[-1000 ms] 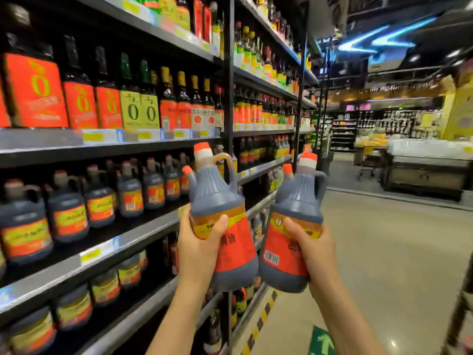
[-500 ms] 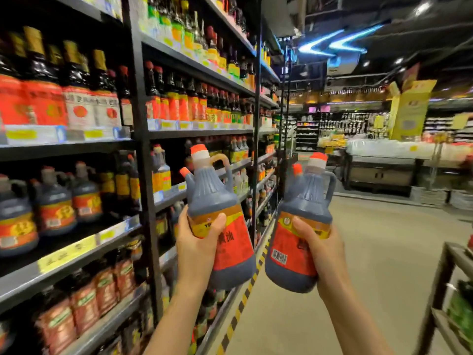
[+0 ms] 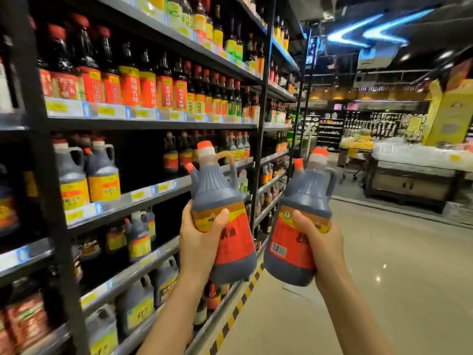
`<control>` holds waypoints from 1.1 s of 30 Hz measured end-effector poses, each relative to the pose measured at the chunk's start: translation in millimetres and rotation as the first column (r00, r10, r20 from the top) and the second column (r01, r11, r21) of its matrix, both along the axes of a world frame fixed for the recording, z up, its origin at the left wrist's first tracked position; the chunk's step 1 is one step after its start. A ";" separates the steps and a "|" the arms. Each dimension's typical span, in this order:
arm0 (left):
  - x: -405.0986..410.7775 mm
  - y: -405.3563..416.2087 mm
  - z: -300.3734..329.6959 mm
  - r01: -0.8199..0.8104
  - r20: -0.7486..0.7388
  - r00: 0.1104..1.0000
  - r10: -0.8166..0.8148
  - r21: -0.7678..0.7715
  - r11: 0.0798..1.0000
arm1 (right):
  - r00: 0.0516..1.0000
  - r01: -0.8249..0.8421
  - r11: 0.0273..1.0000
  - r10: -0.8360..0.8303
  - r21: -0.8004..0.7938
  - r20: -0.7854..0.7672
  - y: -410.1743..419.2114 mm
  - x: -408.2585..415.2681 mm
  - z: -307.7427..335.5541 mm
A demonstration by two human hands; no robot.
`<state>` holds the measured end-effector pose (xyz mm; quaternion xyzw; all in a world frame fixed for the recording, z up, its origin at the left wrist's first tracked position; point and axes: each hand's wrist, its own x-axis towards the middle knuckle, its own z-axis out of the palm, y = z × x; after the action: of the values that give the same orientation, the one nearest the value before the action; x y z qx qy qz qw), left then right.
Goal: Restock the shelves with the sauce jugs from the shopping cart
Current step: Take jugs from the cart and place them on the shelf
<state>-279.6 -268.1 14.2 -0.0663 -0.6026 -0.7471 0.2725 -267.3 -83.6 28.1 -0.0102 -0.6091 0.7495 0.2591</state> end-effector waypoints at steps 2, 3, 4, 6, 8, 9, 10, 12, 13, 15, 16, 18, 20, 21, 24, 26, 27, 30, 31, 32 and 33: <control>-30.5 11.0 -1.1 0.004 0.005 1.000 -0.004 0.001 1.000 | 1.000 -0.014 1.000 0.014 0.007 -0.003 11.2 -32.6 -2.5; -46.1 15.8 -2.0 0.001 0.006 1.000 -0.001 0.002 1.000 | 1.000 -0.018 1.000 0.018 0.011 -0.001 15.9 -49.3 -4.0; -62.0 20.1 -3.3 -0.005 0.009 1.000 0.005 0.005 1.000 | 1.000 -0.030 0.999 0.030 0.019 -0.006 20.6 -67.2 -6.1; -96.3 26.3 -7.5 -0.020 0.012 1.000 0.020 0.012 1.000 | 0.998 -0.060 0.998 0.061 0.024 -0.012 28.7 -105.9 -10.7; -132.1 29.5 -10.2 -0.043 0.014 0.999 0.043 0.008 0.999 | 0.996 -0.093 0.996 0.093 0.014 0.014 33.9 -147.8 -14.9; -151.5 30.1 -11.1 -0.054 0.013 0.998 0.054 0.008 0.999 | 0.994 -0.110 0.994 0.109 0.014 0.027 35.5 -169.8 -16.4; -171.6 30.8 -11.0 -0.065 0.018 0.998 0.065 0.014 0.998 | 0.991 -0.127 0.992 0.126 0.015 0.040 36.8 -191.8 -18.0; -211.7 31.6 -9.0 -0.090 0.045 0.995 0.089 0.037 0.995 | 0.987 -0.145 0.989 0.143 0.020 0.069 38.2 -233.7 -18.6; -231.5 31.5 -8.1 -0.102 0.059 0.993 0.099 0.050 0.993 | 0.985 -0.160 0.987 0.158 0.021 0.073 39.2 -254.1 -18.8; -269.6 31.3 -6.2 -0.124 0.081 0.990 0.119 0.068 0.990 | 0.978 -0.197 0.980 0.195 0.019 0.078 40.3 -293.8 -18.1; -287.0 31.3 -6.3 -0.135 0.094 0.987 0.128 0.069 0.988 | 0.972 -0.220 0.975 0.217 0.024 0.086 40.1 -313.1 -17.8; -318.7 30.4 -7.3 -0.157 0.120 0.982 0.148 0.071 0.985 | 0.959 -0.267 0.963 0.261 0.033 0.112 39.5 -349.0 -17.1; -348.5 28.9 -10.6 -0.178 0.152 0.974 0.166 0.072 0.981 | 0.942 -0.321 0.946 0.315 0.041 0.114 38.5 -383.1 -17.3; -363.9 28.0 -12.8 -0.186 0.169 0.971 0.171 0.077 0.980 | 0.931 -0.353 0.935 0.346 0.039 0.119 37.7 -400.4 -17.8; -409.0 29.0 -18.3 -0.225 0.215 0.956 0.199 0.105 0.969 | 0.886 -0.447 0.894 0.437 0.034 0.156 35.8 -453.3 -20.8; -439.5 32.3 -21.0 -0.258 0.219 0.949 0.227 0.122 0.958 | 0.850 -0.507 0.861 0.495 0.027 0.180 35.3 -489.8 -22.8; -455.0 34.1 -21.8 -0.274 0.218 0.945 0.243 0.128 0.953 | 0.833 -0.532 0.846 0.518 0.025 0.193 35.6 -509.3 -24.1; -502.6 38.3 -20.2 -0.324 0.243 0.928 0.283 0.154 0.933 | 0.775 -0.610 0.792 0.590 0.023 0.228 36.3 -570.1 -21.6; -518.2 38.8 -18.7 -0.342 0.253 0.921 0.296 0.162 0.926 | 0.753 -0.636 0.772 0.612 0.025 0.240 36.1 -590.1 -19.5; -532.9 39.5 -16.3 -0.358 0.262 0.915 0.308 0.171 0.918 | 0.730 -0.660 0.751 0.634 0.026 0.255 35.4 -609.9 -17.3; -547.8 39.6 -12.9 -0.374 0.269 0.908 0.321 0.174 0.911 | 0.707 -0.684 0.729 0.654 0.026 0.268 34.1 -629.5 -14.7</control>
<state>-827.4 -228.6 1.3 0.1623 -0.5455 -0.7511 0.3345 -896.8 -49.5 13.4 0.1371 -0.6427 0.7463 -0.1063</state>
